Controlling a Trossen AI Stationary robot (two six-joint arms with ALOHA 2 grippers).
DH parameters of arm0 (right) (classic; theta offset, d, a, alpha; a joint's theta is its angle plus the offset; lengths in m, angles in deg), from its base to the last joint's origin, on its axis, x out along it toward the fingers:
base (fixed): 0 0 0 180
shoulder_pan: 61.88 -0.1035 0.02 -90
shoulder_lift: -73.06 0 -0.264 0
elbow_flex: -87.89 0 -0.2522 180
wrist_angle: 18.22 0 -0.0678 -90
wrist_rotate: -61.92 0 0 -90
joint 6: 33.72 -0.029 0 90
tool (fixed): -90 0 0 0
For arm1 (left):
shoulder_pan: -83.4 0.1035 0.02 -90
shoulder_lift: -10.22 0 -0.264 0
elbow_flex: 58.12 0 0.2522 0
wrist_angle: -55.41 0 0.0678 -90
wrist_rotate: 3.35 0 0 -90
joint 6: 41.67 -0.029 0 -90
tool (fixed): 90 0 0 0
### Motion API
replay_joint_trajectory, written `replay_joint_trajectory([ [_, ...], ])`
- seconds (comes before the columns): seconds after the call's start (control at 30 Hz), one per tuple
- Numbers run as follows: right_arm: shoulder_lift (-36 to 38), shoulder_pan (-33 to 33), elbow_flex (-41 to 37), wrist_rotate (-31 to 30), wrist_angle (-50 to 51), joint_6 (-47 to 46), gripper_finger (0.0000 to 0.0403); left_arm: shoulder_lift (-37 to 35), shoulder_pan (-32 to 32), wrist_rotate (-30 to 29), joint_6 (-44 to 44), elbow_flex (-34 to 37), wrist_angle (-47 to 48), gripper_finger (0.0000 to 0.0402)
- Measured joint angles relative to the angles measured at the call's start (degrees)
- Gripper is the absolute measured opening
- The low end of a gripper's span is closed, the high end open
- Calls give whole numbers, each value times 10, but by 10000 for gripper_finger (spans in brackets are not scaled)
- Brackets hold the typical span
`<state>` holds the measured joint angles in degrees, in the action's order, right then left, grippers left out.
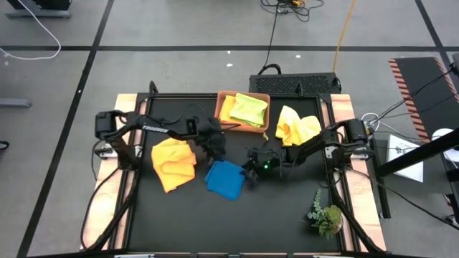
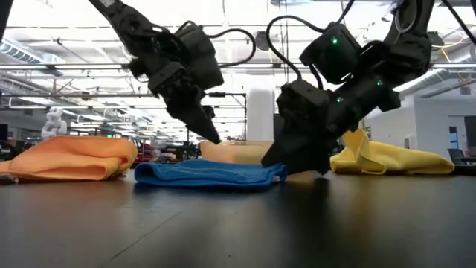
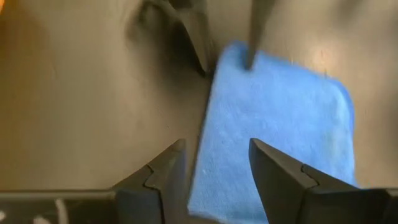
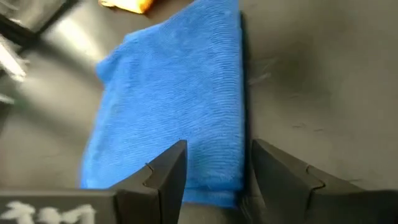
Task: Fold microfiber towels
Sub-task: Put the blue microfiber towel into the orange bin
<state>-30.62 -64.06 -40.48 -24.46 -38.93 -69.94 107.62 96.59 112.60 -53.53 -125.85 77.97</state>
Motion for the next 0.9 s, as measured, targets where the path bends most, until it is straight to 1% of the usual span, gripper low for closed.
replay_joint_trajectory([
  [0.07,-12,4,1,24,-22,-8,174,10,8,20,4,0,1,190],
  [0.13,-12,4,-1,45,-26,-11,173,23,10,26,4,0,-5,203],
  [0.27,-12,1,-1,46,-26,1,154,48,15,27,12,0,-18,234],
  [0.4,-13,-1,-2,54,-35,18,109,74,20,27,28,0,-15,259],
  [0.57,-15,-2,-3,57,-41,68,25,83,26,34,45,-1,-5,280],
  [0.63,-15,-2,-3,56,-50,90,9,83,25,32,45,-1,0,283],
  [0.77,-6,-2,-3,42,-54,105,14,84,27,61,50,-1,5,282],
  [0.83,2,-2,-3,41,-54,116,10,84,24,65,48,-1,7,269],
  [0.9,13,-2,-3,41,-52,126,5,84,18,42,43,-1,7,244],
])
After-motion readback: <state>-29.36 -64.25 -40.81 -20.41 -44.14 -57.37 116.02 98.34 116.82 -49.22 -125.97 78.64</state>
